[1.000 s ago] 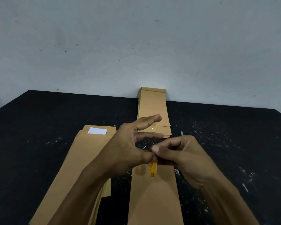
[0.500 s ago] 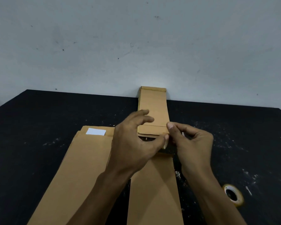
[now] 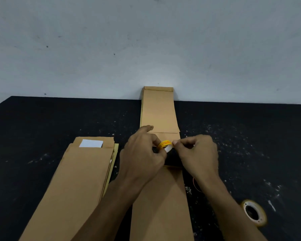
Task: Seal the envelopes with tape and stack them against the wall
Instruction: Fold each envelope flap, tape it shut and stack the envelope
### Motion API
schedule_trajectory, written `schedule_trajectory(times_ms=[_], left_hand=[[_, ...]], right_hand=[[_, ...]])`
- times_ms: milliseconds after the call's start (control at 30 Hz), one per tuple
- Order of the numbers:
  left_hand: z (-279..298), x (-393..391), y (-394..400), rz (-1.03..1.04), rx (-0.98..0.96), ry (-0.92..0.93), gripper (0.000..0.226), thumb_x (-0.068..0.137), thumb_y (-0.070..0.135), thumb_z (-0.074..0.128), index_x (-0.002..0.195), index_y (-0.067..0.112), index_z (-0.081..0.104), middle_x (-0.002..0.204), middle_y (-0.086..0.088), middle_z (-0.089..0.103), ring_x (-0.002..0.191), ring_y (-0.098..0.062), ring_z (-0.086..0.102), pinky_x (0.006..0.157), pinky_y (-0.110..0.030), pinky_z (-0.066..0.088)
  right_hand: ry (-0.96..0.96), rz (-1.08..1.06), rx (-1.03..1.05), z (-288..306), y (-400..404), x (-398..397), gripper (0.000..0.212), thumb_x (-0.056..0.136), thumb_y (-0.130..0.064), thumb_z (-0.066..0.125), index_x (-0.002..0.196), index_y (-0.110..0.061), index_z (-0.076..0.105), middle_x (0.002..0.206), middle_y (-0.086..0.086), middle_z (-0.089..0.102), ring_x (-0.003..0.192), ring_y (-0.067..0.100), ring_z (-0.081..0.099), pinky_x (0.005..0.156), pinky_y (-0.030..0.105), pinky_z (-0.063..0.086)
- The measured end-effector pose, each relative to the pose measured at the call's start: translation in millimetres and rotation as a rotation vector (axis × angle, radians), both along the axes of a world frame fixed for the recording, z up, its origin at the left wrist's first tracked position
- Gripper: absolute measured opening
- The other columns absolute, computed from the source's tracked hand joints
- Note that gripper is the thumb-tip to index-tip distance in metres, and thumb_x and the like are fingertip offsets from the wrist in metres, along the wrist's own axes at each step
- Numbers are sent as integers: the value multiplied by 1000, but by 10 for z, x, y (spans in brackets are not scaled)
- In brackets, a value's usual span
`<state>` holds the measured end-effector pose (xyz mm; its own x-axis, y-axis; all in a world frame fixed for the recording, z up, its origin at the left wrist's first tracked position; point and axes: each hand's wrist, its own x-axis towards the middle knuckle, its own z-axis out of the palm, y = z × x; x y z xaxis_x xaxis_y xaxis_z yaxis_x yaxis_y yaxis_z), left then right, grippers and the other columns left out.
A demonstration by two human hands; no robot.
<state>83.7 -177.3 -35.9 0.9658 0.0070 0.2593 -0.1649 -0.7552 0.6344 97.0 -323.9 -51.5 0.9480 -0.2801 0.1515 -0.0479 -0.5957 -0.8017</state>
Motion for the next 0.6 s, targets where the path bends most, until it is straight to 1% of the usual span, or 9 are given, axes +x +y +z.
schedule_trajectory(times_ms=[33, 100, 167, 300, 433, 600], left_hand=[[-4, 6, -1, 4, 18, 17, 17, 81, 31, 75, 87, 15, 76, 147, -1, 51, 127, -22, 53, 97, -42, 49], [-12, 31, -23, -7, 75, 70, 19, 82, 36, 75, 90, 18, 76, 150, 3, 48, 130, -19, 49, 99, -41, 46], [-21, 50, -40, -37, 129, 118, 24, 82, 42, 75, 93, 21, 75, 152, 6, 44, 132, -17, 45, 100, -40, 44], [-31, 77, -73, -67, 177, 135, 26, 83, 46, 73, 94, 22, 74, 153, 6, 43, 131, -16, 46, 101, -37, 44], [-40, 78, -84, -71, 211, 145, 28, 85, 48, 70, 97, 22, 74, 154, 5, 41, 132, -18, 46, 106, -41, 42], [-36, 79, -89, -75, 236, 153, 31, 86, 49, 68, 102, 23, 74, 155, 4, 40, 133, -19, 45, 106, -45, 43]], right_hand=[[25, 9, -89, -4, 7, 3, 9, 89, -34, 72, 88, -29, 80, 88, -9, 75, 80, 13, 68, 71, 39, 60], [77, 20, -252, -22, 8, 21, 12, 90, -36, 70, 92, -29, 79, 93, -8, 72, 79, 13, 66, 71, 39, 59], [109, 23, -343, -41, 10, 23, 11, 90, -36, 71, 94, -30, 79, 98, -5, 69, 79, 14, 65, 74, 40, 58], [134, 10, -403, -42, 14, 13, 9, 88, -33, 73, 95, -30, 78, 103, -4, 65, 83, 15, 62, 79, 44, 55], [162, 16, -434, -14, 0, 10, 11, 87, -34, 74, 96, -30, 78, 105, -4, 66, 85, 15, 64, 80, 43, 56], [147, -2, -421, 9, -3, -2, 11, 84, -33, 77, 93, -28, 79, 104, -2, 66, 89, 18, 64, 79, 41, 56]])
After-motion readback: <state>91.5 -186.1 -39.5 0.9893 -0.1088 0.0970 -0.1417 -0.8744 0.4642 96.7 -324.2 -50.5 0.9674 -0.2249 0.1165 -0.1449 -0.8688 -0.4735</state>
